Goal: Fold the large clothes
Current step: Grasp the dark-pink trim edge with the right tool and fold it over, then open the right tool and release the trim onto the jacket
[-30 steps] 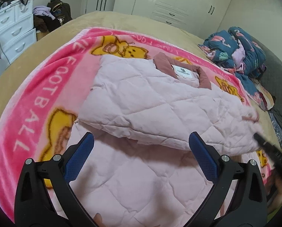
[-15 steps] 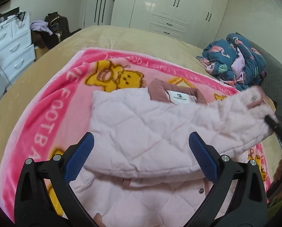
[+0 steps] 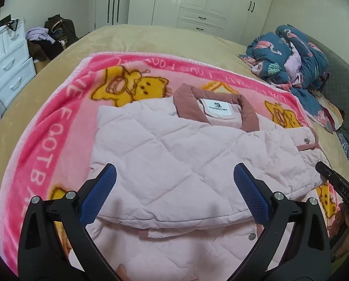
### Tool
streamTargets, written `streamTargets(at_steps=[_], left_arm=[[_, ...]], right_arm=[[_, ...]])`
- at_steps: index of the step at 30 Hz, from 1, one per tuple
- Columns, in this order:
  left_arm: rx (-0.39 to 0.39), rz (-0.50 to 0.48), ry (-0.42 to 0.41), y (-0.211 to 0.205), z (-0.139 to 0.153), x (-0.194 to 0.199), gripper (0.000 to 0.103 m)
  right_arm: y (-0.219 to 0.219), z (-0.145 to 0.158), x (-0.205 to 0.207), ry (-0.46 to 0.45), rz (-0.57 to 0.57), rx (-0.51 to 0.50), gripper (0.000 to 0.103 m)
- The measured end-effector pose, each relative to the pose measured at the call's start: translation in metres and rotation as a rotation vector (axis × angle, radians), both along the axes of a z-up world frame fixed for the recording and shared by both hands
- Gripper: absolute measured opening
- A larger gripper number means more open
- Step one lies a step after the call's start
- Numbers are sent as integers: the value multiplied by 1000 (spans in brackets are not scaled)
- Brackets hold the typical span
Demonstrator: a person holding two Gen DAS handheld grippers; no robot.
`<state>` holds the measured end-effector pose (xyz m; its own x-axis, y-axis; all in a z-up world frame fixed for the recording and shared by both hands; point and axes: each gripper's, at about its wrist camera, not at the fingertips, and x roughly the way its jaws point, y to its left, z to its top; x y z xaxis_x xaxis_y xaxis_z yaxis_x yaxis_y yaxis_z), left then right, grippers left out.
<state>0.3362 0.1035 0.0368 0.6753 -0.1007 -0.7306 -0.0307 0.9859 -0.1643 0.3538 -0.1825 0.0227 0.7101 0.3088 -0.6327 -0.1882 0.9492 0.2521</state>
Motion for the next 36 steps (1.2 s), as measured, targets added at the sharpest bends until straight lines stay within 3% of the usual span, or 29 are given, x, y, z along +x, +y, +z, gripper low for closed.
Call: streamTargets(at_steps=[6,8,13,16,24,36], left_arm=[[-11,3,10,0,-4,0,94],[-11,3,10,0,-5,0,94],[-11,5,11,0,-5,0,94],[-9,0,22,-1,-8,1,94],[8,-13,147,-4,-51,10,94],[-37,-20,164,7,-80,11,95]], right_arm=[[-5,4,-10,-15,-30,-1,51],[-8,8,-14,-34,-67,-12,64],[-8,16,-19,-57,-71,-3,65],[1,20,-21,-68,-54,-18,71],[34,27,-18,-78,21,-49,79],[101,9,12,15,144,-157,83]])
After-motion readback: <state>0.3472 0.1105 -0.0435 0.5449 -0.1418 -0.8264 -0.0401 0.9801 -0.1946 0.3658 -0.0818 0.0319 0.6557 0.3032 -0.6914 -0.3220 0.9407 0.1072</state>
